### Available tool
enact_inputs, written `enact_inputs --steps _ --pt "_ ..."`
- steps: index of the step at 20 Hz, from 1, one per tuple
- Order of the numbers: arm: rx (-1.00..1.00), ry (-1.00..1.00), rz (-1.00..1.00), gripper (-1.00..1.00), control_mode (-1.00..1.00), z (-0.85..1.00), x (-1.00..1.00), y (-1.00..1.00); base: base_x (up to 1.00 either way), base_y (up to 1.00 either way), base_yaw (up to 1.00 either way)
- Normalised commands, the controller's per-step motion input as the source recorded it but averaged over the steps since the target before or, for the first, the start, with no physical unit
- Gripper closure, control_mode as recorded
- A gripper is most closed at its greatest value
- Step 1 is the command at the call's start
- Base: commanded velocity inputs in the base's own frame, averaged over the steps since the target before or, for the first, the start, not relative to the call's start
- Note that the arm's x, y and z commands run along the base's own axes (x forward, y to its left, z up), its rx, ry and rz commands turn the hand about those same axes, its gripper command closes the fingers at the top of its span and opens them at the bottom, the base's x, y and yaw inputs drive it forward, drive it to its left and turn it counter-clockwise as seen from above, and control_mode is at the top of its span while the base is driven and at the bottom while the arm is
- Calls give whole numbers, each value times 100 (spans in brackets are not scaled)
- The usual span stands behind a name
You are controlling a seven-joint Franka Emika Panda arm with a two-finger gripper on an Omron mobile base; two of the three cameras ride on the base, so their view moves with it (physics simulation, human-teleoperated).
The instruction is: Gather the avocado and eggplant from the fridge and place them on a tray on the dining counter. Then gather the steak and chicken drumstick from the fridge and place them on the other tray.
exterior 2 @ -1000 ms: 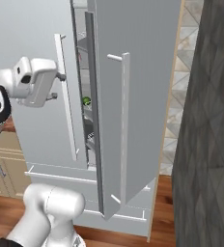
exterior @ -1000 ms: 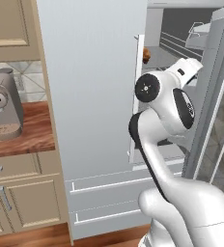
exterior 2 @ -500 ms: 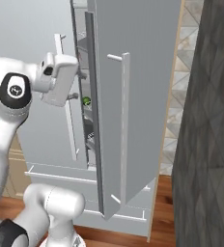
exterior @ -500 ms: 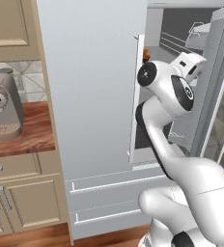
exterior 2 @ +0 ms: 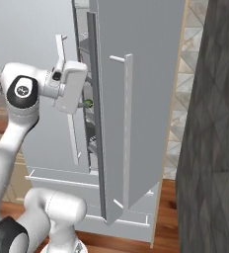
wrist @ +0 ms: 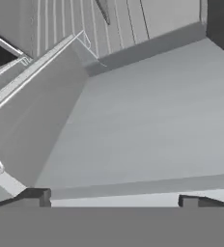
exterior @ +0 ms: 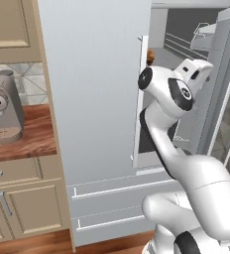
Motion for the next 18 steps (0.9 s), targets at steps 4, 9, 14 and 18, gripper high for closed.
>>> enact_inputs --steps 4,9,14,18 --pt "-5 0 -14 -100 -100 -20 -14 -36 0 0 0" --pt "-6 0 -13 -100 -100 -16 -4 -39 0 0 0" --pt "-6 0 -13 -100 -100 -9 -12 -50 0 0 0" --pt "0 0 -17 -100 -100 -1 -43 -73 0 0 0"
